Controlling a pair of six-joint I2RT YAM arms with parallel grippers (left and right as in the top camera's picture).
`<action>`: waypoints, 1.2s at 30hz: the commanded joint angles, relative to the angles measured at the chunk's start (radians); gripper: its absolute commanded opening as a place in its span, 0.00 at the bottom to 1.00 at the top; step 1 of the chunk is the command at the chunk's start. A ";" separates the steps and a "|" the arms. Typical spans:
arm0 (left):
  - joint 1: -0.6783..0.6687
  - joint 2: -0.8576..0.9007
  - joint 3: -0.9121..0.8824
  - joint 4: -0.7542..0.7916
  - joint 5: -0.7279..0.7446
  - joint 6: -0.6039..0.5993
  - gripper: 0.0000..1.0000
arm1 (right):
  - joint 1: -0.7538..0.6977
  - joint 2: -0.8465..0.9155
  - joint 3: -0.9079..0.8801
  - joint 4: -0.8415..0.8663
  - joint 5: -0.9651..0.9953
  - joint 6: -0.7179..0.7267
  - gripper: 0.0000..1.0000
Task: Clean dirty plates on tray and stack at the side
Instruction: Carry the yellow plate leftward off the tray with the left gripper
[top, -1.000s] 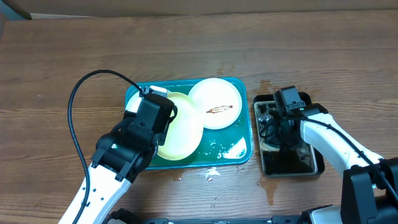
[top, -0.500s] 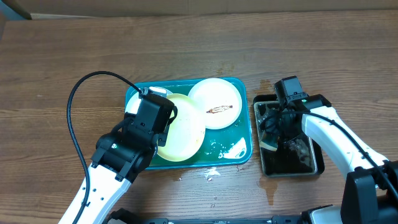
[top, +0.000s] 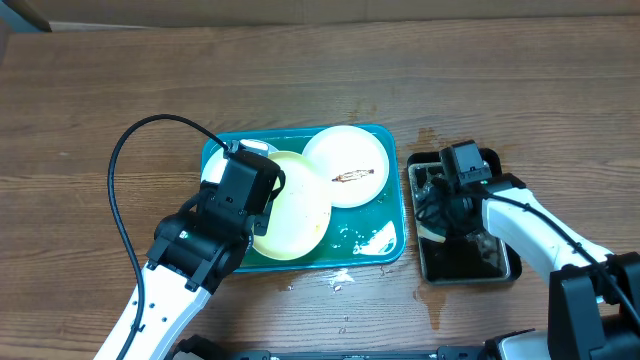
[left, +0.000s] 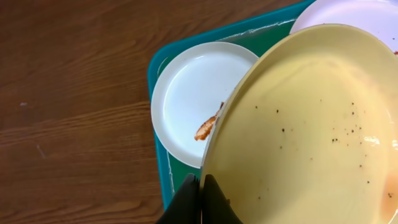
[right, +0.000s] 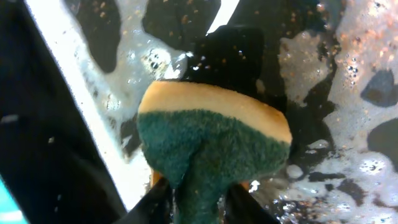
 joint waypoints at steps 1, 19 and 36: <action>0.011 -0.009 0.025 0.003 0.025 -0.021 0.04 | -0.001 -0.013 -0.027 0.019 0.001 0.026 0.18; 0.063 -0.010 0.043 -0.018 0.034 -0.048 0.04 | -0.001 -0.013 -0.043 0.010 0.011 -0.007 0.04; 0.824 0.042 0.055 0.038 0.383 -0.061 0.04 | -0.001 -0.013 -0.043 0.010 0.011 -0.007 0.04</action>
